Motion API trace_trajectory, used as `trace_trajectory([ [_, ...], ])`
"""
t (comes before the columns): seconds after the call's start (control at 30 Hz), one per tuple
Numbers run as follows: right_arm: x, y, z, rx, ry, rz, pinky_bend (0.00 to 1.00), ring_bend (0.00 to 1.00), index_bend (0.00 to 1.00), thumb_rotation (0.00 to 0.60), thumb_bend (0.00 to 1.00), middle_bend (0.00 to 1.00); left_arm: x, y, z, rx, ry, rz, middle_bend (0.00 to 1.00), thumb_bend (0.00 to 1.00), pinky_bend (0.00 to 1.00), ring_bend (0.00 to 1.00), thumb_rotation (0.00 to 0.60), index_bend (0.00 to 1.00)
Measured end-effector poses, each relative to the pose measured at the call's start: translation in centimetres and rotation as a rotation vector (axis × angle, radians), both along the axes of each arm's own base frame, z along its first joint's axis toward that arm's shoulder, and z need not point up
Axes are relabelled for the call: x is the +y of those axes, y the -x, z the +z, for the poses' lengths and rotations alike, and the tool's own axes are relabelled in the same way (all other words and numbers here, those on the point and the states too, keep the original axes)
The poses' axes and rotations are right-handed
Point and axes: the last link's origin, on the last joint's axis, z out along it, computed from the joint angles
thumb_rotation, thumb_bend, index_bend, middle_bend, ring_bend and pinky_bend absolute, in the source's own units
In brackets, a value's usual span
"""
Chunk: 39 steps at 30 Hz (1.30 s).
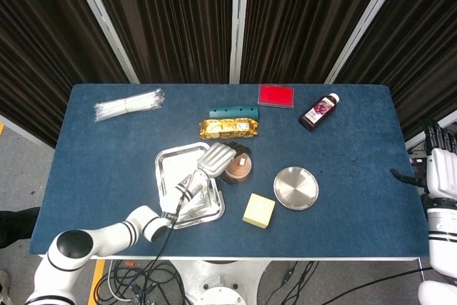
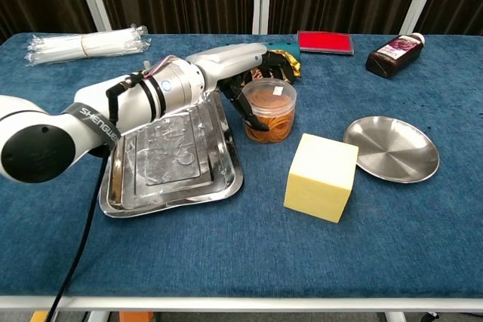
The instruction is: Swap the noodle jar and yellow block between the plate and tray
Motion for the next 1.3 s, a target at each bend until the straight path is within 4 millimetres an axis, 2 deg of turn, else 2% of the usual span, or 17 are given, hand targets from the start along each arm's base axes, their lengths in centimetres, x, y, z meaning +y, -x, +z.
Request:
trace_trajectory([
  [0.23, 0.0, -0.1, 0.0, -0.003, 0.005, 0.003, 0.0, 0.0, 0.0, 0.6, 0.0, 0.0, 0.1, -0.7, 0.9, -0.046, -0.034, -0.018, 0.38, 0.17, 0.5, 0.35, 0.6, 0.36],
  [0.33, -0.1, -0.3, 0.0, 0.0, 0.001, 0.006, 0.0, 0.0, 0.0, 0.6, 0.0, 0.0, 0.3, -0.8, 2.2, -0.078, -0.065, -0.027, 0.38, 0.17, 0.5, 0.35, 0.6, 0.36],
  [0.43, -0.1, -0.6, -0.1, 0.005, -0.004, 0.012, 0.0, 0.0, 0.0, 0.6, 0.0, 0.0, 0.6, -0.1, 3.9, -0.081, -0.094, -0.026, 0.39, 0.17, 0.5, 0.35, 0.6, 0.38],
  [0.53, -0.1, -0.8, -0.4, 0.006, -0.012, 0.019, 0.0, 0.0, 0.0, 0.6, 0.0, 0.0, 0.0, 1.3, 5.3, -0.064, -0.117, -0.017, 0.39, 0.17, 0.5, 0.35, 0.6, 0.38],
  [0.77, -0.4, -1.4, -1.5, 0.008, -0.042, 0.034, 0.0, 0.0, 0.0, 0.6, 0.0, 0.0, -2.6, 7.5, 8.2, 0.023, -0.173, 0.085, 0.38, 0.17, 0.49, 0.35, 0.6, 0.37],
  [0.87, -0.5, -1.6, -1.8, 0.015, -0.051, 0.038, 0.0, 0.0, 0.0, 0.6, 0.0, 0.0, -3.1, 8.8, 8.7, 0.037, -0.182, 0.113, 0.33, 0.13, 0.46, 0.3, 0.6, 0.29],
  [1.07, -0.6, -2.0, -2.1, 0.024, -0.058, 0.037, 0.0, 0.0, 0.0, 0.6, 0.0, 0.0, -3.8, 9.6, 7.8, 0.054, -0.134, 0.122, 0.19, 0.05, 0.33, 0.13, 0.6, 0.15],
  [1.17, -0.6, -2.1, -2.1, 0.028, -0.061, 0.039, 0.0, 0.0, 0.0, 0.6, 0.0, 0.0, -4.0, 10.0, 7.4, 0.059, -0.111, 0.131, 0.08, 0.03, 0.24, 0.04, 0.6, 0.07],
  [1.23, -0.5, -2.2, -2.2, 0.03, -0.065, 0.044, 0.0, 0.0, 0.0, 0.6, 0.0, 0.0, -4.1, 10.2, 7.6, 0.052, -0.116, 0.138, 0.02, 0.01, 0.19, 0.0, 0.6, 0.04],
  [1.3, -0.4, -2.4, -2.2, 0.03, -0.073, 0.054, 0.0, 0.0, 0.0, 0.6, 0.0, 0.0, -4.1, 10.4, 8.2, 0.038, -0.123, 0.149, 0.0, 0.0, 0.17, 0.0, 0.6, 0.04],
])
